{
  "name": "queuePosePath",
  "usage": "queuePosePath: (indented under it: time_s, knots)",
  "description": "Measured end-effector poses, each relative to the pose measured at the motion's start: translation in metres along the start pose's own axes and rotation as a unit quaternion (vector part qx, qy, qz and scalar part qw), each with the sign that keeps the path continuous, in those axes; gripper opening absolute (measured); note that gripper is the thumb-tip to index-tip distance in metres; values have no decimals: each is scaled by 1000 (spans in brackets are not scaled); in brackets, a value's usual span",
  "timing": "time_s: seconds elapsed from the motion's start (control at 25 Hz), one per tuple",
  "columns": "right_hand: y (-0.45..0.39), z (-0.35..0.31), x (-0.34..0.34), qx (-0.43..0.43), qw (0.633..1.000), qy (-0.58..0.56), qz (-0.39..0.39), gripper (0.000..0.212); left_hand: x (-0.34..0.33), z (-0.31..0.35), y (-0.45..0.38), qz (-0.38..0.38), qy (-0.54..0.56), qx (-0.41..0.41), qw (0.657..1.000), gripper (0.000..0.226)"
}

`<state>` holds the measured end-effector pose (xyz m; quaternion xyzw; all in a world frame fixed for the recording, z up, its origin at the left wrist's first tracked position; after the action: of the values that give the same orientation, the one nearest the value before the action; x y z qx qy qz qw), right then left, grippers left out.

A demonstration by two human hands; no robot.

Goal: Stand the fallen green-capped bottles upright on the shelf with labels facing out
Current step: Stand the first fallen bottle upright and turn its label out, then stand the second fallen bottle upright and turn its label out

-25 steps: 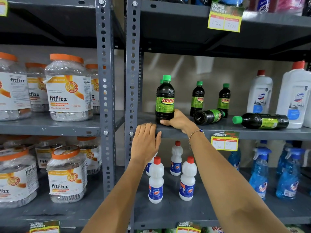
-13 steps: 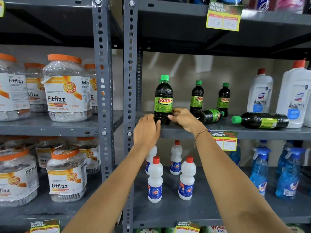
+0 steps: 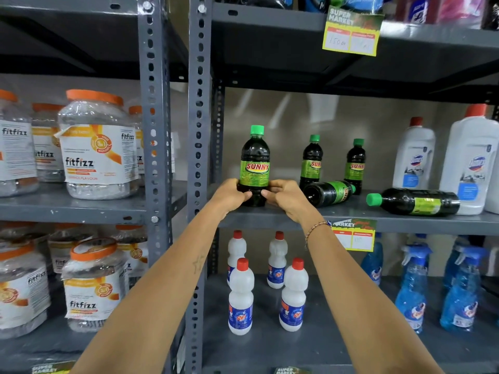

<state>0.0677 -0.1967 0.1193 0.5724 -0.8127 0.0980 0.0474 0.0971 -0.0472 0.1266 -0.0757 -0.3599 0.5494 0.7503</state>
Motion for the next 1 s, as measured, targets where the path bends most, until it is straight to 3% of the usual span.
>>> queuePosePath:
  time_s: [0.44, 0.76, 0.84, 0.92, 1.0]
  knots:
    - [31, -5, 7, 28, 999, 2, -19, 44, 11, 12, 32, 23, 54, -34, 998, 53]
    - [47, -6, 5, 26, 999, -6, -33, 40, 15, 14, 43, 56, 17, -54, 997, 56]
    - [47, -3, 17, 18, 999, -30, 12, 31, 25, 18, 51, 144, -34, -95, 984, 54]
    - [49, -4, 49, 26, 989, -46, 136, 32, 26, 40, 68, 245, -89, -224, 939, 32]
    - [52, -5, 94, 8, 956, 16, 291, 52, -1, 66, 83, 240, -131, -344, 898, 18]
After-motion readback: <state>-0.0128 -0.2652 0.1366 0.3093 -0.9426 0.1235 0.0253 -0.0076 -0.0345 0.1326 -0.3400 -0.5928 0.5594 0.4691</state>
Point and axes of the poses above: each hand's wrist, its own y-axis away from the middle knuckle, its own x-axis out of the back of the hand, z = x × y, the point moved 9 cm from there along -y, towards the middle knuckle, and after that the axes turned 13 degrees about -x, right-handed, at the moved point
